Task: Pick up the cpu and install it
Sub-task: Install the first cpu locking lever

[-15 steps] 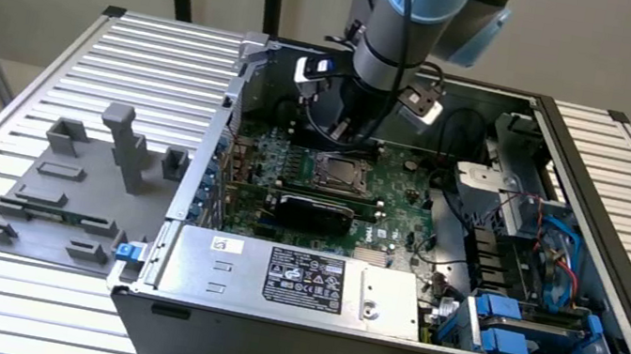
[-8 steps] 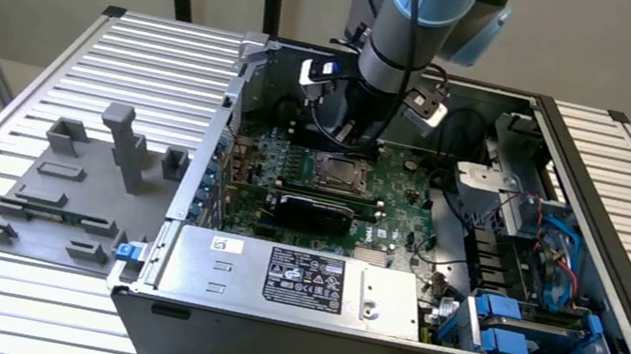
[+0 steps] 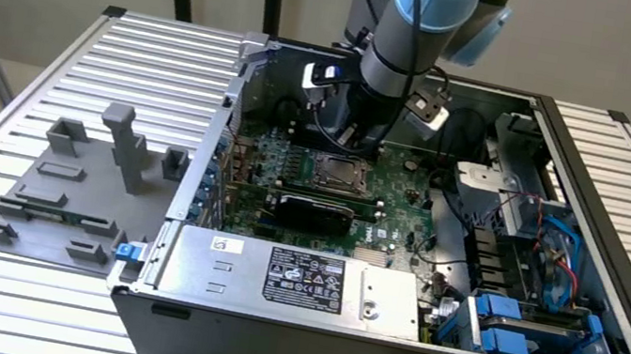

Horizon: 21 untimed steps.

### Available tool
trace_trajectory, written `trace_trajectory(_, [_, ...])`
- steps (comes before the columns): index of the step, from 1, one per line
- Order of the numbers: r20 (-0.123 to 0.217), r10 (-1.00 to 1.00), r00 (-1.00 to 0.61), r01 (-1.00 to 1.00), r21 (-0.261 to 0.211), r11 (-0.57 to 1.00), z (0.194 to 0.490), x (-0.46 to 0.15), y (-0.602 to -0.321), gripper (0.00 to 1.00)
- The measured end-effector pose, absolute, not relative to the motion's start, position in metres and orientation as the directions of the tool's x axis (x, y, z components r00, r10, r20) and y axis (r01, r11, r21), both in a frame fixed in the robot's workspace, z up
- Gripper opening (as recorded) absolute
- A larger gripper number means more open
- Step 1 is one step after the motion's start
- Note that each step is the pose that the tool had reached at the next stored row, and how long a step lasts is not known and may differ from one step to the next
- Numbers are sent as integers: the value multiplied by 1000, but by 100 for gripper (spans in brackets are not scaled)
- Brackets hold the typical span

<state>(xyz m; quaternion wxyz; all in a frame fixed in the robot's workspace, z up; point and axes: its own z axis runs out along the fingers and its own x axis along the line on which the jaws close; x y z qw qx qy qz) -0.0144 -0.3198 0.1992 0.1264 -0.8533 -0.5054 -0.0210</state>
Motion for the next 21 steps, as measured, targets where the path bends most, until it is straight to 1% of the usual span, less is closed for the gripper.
trace_trajectory(21, [168, 857, 488, 868, -197, -456, 197, -6, -324, 11])
